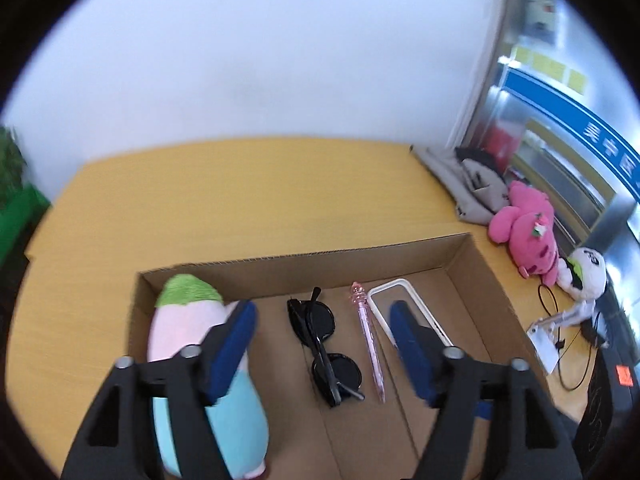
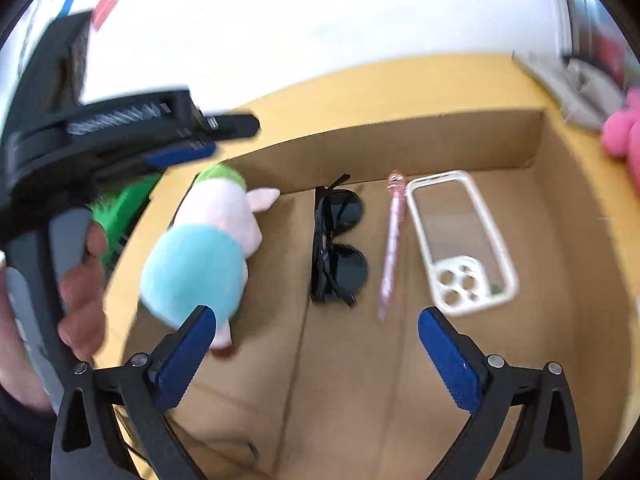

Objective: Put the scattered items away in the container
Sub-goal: 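Lower the sunglasses into the box and open the right gripper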

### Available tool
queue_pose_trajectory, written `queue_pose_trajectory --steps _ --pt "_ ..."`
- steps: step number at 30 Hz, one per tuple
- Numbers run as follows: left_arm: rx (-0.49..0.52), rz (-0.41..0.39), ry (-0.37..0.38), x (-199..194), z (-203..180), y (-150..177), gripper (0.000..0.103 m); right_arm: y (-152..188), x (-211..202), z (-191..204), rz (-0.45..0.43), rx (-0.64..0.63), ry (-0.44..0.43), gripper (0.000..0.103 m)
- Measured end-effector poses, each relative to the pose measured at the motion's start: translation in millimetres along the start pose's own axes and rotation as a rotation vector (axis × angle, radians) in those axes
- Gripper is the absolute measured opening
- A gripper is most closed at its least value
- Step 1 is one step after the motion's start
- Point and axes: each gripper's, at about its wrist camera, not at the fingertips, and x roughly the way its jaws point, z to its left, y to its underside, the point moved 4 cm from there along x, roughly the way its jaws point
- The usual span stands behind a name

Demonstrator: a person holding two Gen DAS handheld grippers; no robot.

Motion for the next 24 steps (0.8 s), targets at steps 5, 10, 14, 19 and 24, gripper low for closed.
queue_pose_trajectory --steps 5,10,14,19,24 --pt "0.087 -0.116 -0.039 -74 -24 37 0.078 12 -29 4 -0.074 -0.143 0.144 0.103" --pt "0.059 -0.144 -0.032 -116 -41 73 0.078 17 -52 10 -0.15 -0.121 0.158 0.103" --pt "0.055 -0.155 -0.052 -137 -47 96 0.078 23 -68 16 -0.175 -0.136 0.17 0.103" --pt "0.026 -0.162 -0.043 -153 -56 121 0.078 34 -80 22 -0.185 -0.162 0.167 0.103" --pt "0.011 -0.18 -0.049 -165 -61 133 0.078 41 -88 22 -0.198 -0.171 0.179 0.103"
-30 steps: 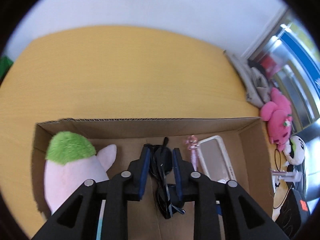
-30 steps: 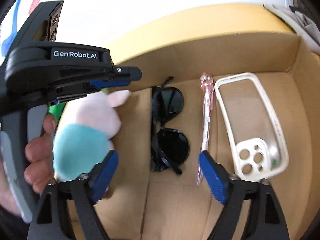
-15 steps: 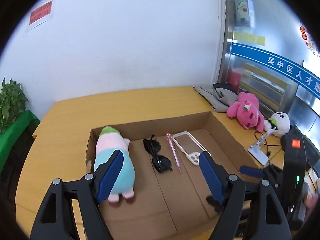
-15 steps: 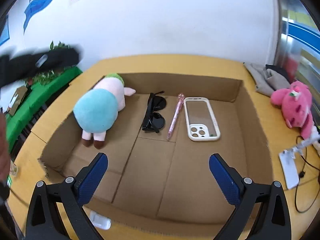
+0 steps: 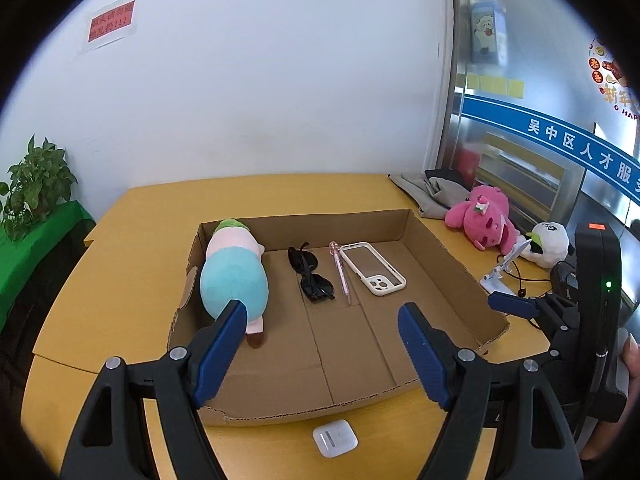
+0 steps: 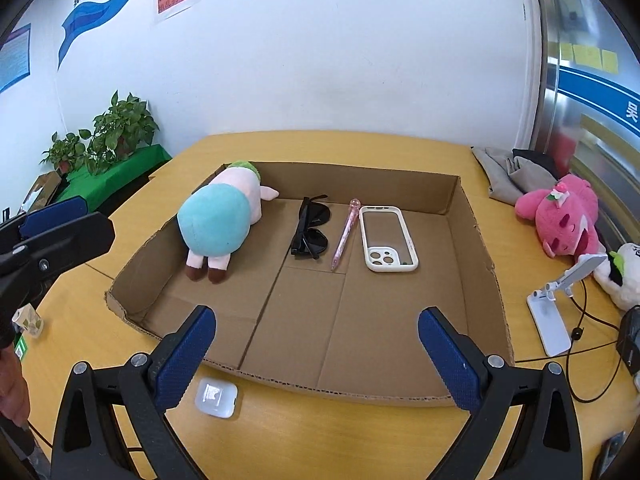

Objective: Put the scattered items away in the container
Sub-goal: 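Lower the sunglasses into the box and open the right gripper, then move the left gripper to the white earbud case and close on it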

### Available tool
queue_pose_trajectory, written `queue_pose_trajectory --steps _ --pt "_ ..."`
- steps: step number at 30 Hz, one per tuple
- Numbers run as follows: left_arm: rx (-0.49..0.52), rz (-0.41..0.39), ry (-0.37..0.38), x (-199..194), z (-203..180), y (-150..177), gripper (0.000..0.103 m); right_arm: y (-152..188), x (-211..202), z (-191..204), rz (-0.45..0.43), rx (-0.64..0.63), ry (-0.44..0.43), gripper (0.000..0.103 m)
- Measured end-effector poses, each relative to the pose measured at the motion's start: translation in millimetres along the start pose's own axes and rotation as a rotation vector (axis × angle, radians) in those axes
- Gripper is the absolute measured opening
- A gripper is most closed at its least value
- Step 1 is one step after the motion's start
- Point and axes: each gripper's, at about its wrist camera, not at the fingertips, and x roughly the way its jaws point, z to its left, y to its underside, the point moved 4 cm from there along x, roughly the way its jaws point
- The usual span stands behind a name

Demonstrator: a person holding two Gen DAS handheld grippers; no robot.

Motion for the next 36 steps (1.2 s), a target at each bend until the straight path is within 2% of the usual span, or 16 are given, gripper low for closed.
queue_pose_trajectory --steps 11,27,36 --pt "-0.012 0.011 0.018 -1 -4 15 0.078 5 -9 -2 0.002 -0.004 0.015 0.103" --pt "-0.046 0.093 0.046 23 1 40 0.078 10 2 -6 0.027 0.012 0.025 0.103" --pt "-0.056 0.123 0.034 31 5 51 0.078 13 7 -9 0.04 0.019 0.022 0.103"
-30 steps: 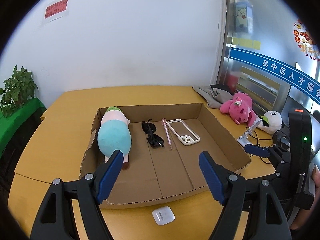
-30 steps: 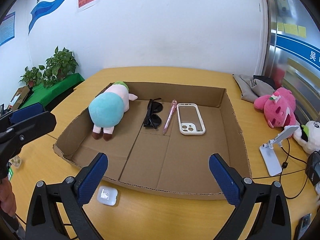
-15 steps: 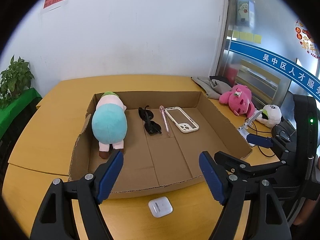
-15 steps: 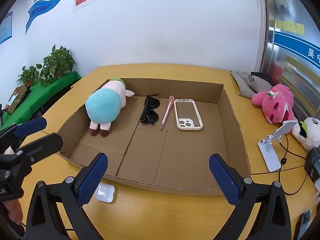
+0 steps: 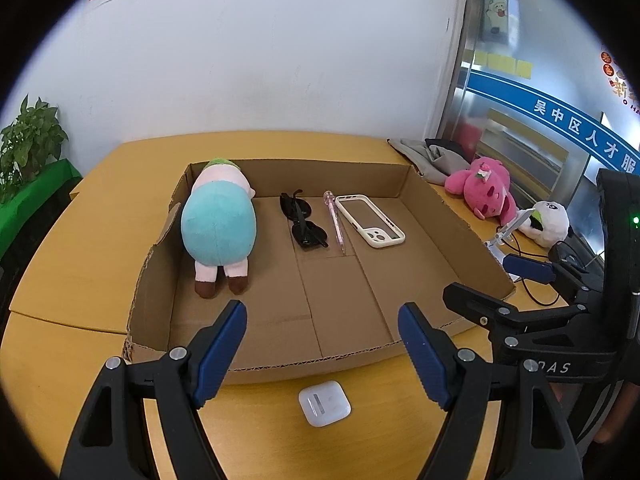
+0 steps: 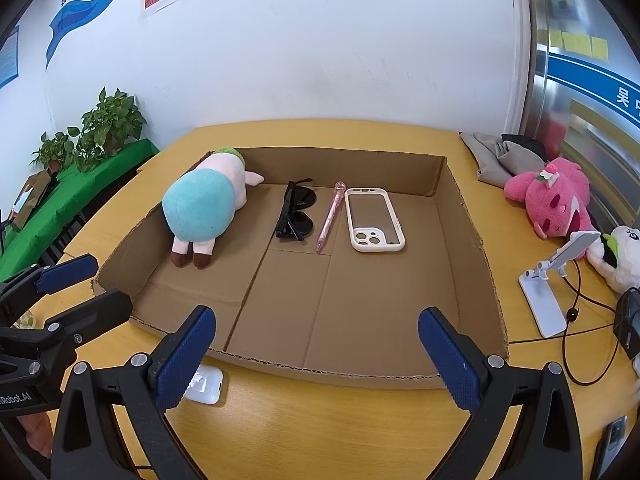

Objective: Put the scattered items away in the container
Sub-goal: 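Move the left gripper to the white earbud case and close on it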

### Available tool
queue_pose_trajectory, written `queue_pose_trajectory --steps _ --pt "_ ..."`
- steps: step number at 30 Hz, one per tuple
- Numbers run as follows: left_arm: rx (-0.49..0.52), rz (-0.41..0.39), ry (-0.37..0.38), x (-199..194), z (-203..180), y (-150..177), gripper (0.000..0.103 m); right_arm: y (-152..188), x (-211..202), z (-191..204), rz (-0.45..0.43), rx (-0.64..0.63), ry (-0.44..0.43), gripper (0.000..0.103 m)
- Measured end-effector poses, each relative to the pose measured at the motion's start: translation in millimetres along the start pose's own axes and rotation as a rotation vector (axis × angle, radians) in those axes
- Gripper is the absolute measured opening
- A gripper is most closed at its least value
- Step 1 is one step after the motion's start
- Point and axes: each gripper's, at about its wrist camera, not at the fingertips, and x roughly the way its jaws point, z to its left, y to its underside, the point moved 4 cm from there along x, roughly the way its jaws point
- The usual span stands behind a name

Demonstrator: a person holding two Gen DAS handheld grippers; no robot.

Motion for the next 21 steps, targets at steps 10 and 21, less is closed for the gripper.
queue_pose_trajectory --steps 10,21 --pt "-0.025 0.109 0.043 27 0 34 0.078 6 7 -7 0.022 0.027 -0.011 0.103" --pt "-0.106 0.248 0.037 75 13 75 0.078 17 15 -8 0.052 0.027 -0.028 0.103"
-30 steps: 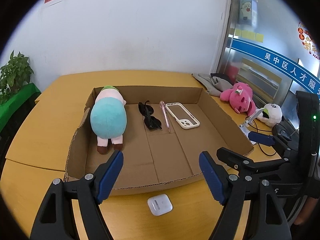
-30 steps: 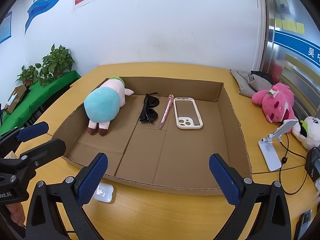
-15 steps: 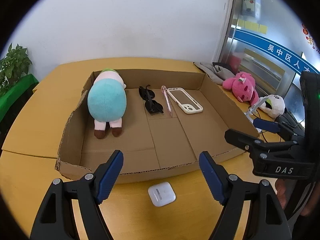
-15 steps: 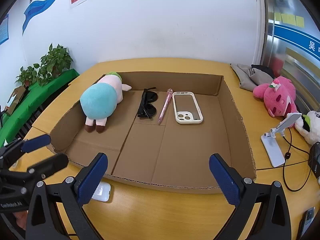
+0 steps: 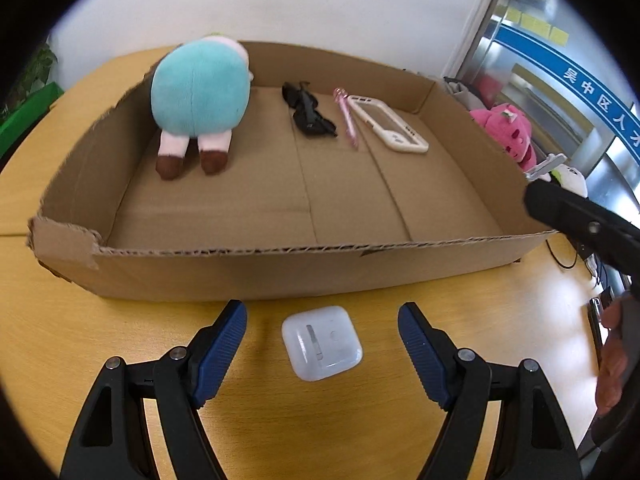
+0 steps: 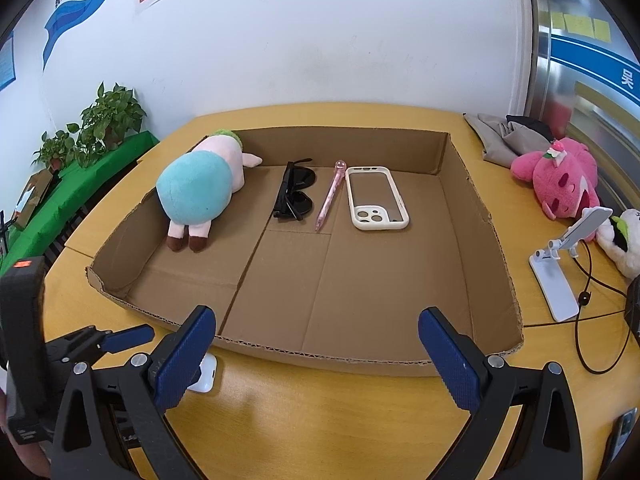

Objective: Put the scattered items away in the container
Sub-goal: 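Move the left gripper to the white earbud case and close on it, then grip the earbud case with the right gripper while the left gripper holds it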

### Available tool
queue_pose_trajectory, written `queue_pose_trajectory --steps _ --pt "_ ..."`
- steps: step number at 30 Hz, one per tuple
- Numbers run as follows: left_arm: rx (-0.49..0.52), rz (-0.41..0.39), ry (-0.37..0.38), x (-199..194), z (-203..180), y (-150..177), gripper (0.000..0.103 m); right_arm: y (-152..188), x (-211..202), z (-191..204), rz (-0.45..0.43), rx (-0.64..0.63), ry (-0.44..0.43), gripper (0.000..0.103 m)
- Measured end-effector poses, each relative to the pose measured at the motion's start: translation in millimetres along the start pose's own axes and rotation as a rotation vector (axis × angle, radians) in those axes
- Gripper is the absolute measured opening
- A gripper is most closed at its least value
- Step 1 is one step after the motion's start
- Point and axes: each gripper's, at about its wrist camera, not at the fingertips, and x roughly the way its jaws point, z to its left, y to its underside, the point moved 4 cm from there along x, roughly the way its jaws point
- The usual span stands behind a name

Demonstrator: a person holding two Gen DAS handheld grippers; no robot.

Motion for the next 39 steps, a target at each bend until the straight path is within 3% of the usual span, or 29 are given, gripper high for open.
queue_pose_trajectory --steps 5,14,24,33,37,39 --pt "-0.014 0.051 0.006 17 4 6 0.075 3 3 0 0.01 0.005 -0.007 0.103" --pt "0.06 0.075 -0.002 22 3 13 0.046 10 11 8 0.042 -0.008 -0.045 0.103" --pt "0.235 0.097 0.099 7 -12 40 0.046 48 17 43 0.136 -0.099 -0.161 0.103" --pt "0.489 0.112 0.17 -12 -33 77 0.046 95 48 70 0.344 -0.128 -0.328 0.099" --pt "0.525 0.098 0.178 -16 -33 83 0.045 107 51 87 0.382 -0.197 -0.36 0.097" --pt "0.543 0.084 0.174 -18 -35 86 0.045 108 50 95 0.39 -0.216 -0.392 0.091"
